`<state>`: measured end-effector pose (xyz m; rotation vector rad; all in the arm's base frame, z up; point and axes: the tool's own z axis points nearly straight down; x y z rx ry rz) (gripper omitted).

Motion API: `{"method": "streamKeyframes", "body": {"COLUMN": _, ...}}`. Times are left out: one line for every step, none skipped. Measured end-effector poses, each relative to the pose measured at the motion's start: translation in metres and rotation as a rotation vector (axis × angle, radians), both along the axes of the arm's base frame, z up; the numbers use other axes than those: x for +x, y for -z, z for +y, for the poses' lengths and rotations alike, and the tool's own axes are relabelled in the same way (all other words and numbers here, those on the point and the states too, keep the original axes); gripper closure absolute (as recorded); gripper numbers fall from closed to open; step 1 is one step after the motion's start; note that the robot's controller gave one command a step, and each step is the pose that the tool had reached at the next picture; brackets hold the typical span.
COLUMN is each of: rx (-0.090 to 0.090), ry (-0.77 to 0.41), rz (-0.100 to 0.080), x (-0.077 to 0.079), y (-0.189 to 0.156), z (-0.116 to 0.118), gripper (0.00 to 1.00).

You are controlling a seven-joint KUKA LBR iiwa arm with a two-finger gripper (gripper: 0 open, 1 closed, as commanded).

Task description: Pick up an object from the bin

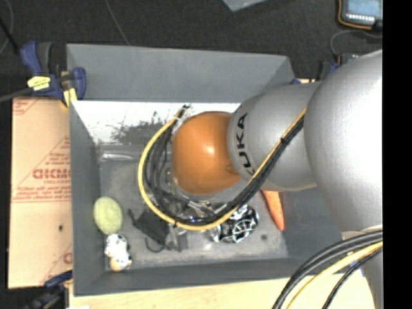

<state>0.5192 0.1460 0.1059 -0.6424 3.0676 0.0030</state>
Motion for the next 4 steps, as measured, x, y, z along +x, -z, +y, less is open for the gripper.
{"method": "streamKeyframes", "body": {"rx": 0.001, "ry": 0.104, "rz": -0.002, "x": -0.008, "y": 0.035, "z": -0.02, "gripper": 1.0}}
{"method": "streamKeyframes", "body": {"rx": 0.001, "ry": 0.104, "rz": -0.002, "x": -0.008, "y": 0.035, "z": -0.02, "gripper": 1.0}}
{"method": "streamKeyframes", "body": {"rx": 0.001, "ry": 0.104, "rz": -0.002, "x": -0.009, "y": 0.033, "z": -0.02, "gripper": 1.0}}
{"method": "streamKeyframes", "body": {"rx": -0.001, "ry": 0.105, "rz": 0.002, "x": -0.01, "y": 0.023, "z": -0.021, "gripper": 1.0}}
